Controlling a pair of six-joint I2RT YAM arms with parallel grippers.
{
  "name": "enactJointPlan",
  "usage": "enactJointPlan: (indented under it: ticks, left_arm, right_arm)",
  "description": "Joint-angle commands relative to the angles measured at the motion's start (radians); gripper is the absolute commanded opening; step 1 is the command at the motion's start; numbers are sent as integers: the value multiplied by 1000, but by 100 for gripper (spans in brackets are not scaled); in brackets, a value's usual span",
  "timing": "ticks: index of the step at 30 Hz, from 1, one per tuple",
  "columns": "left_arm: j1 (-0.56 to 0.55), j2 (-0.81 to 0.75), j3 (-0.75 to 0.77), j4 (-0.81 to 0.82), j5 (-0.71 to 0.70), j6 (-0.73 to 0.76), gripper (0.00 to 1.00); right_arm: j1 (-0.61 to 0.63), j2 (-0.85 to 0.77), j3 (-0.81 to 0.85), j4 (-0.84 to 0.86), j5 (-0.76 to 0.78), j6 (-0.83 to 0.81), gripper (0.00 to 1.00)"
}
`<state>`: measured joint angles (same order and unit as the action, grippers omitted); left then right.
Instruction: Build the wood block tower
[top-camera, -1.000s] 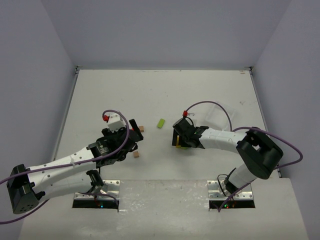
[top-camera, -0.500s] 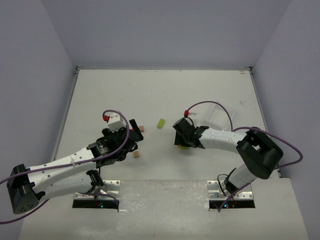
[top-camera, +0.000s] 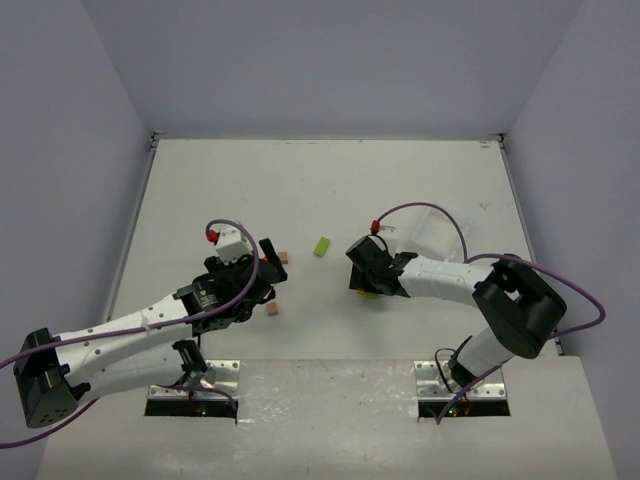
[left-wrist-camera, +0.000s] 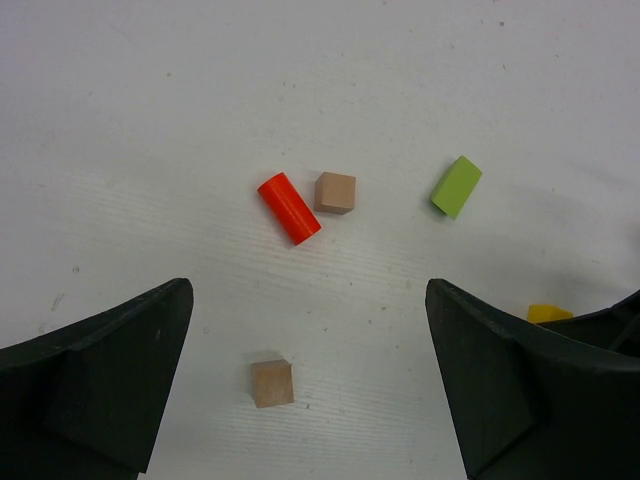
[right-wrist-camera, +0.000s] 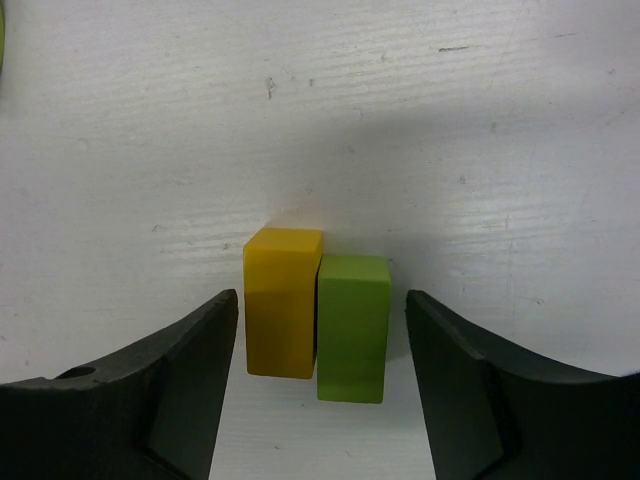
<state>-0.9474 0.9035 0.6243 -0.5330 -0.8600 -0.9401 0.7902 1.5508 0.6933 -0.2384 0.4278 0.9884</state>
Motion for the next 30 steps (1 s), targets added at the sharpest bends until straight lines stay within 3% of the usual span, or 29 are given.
enactJointPlan:
  ticks: [1,11,14,18,30]
  left_arm:
    - [7,-6,-1,40,-3,14,100]
    - [7,-10,0,41,-1,18,100]
    - [7,-18,-2,37,-1,17,100]
    - [7,-30,-5,24,-6,6,100]
    - [7,-62,-6,-35,-27,-41,100]
  right_arm:
    - [10,-41,1,-2,40,19,74]
    - [11,-193,15,-10,23,-197,99]
    - [-4,-216,46,-8,54,-269,99]
    - [-33,-185,104,9,-24,-331,99]
    - [-66,114,309,14,-224,-386,99]
